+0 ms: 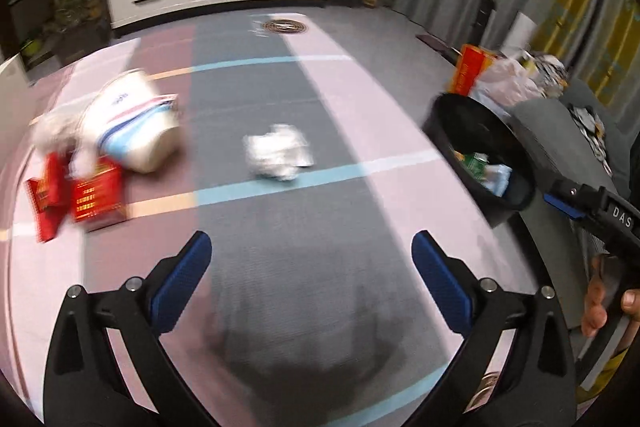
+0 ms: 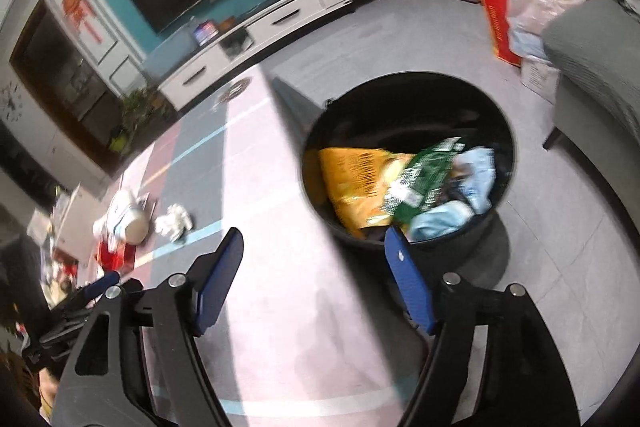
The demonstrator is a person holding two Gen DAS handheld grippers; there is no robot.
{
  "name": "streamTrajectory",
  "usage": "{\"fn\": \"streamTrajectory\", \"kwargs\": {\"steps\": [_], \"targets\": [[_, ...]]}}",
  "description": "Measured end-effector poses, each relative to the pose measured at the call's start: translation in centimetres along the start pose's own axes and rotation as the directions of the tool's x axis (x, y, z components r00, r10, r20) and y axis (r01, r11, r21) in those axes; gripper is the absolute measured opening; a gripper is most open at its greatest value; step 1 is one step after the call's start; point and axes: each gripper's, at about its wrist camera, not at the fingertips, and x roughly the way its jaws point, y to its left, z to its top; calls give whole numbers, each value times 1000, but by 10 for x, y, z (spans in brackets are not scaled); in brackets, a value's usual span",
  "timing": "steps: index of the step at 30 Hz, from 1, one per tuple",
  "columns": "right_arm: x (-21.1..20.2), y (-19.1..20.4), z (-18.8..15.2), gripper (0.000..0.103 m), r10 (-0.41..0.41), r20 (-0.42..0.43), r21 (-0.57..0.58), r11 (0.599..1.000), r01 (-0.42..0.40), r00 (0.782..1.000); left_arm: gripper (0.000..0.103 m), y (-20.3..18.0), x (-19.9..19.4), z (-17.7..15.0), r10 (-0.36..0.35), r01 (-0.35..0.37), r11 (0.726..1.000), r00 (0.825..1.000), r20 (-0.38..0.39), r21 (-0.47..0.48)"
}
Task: Collect trash
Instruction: 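Grasp the red wrapper with the left tool while the right tool grasps the white tissue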
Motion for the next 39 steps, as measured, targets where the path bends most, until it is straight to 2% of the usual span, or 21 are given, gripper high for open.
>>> {"fn": "streamTrajectory", "kwargs": {"steps": [5,8,10,13,17,18,20,24,30,35,39], "targets": [[14,44,-6,72,22,-35,-65,998,-24,999,100,63,-22,0,25,-19,993,998,50,-117],[23,75,-8,72,37,-57,-115,992,-44,998,100,101,-39,5,64,-46,985,992,107,-164],[27,92,-10,72,52,-72,-141,988,-61,996,100,128,-52,9,115,-85,977,982,149,-194],[35,117,-13,72,65,-92,-180,980,-81,994,100,162,-56,13,164,-127,967,974,156,-221],[49,147,-22,73,83,-128,-250,962,-114,988,100,196,-53,11,157,-108,951,976,153,-289],[55,155,-26,73,92,-140,-267,955,-126,986,100,205,-50,11,120,-67,946,981,152,-318],[65,168,-31,73,110,-160,-282,947,-152,981,100,216,-47,10,84,-24,934,984,154,-356],[86,195,-38,73,152,-195,-291,934,-205,969,100,216,-36,11,160,-106,935,978,135,-339],[98,221,-46,73,172,-225,-331,912,-241,959,100,224,-22,19,188,-132,937,971,150,-323],[105,218,-48,73,161,-241,-328,915,-237,957,98,223,-3,22,220,-173,936,968,124,-305],[107,210,-42,73,159,-234,-310,923,-228,959,88,223,9,20,262,-227,931,961,90,-286]]}}
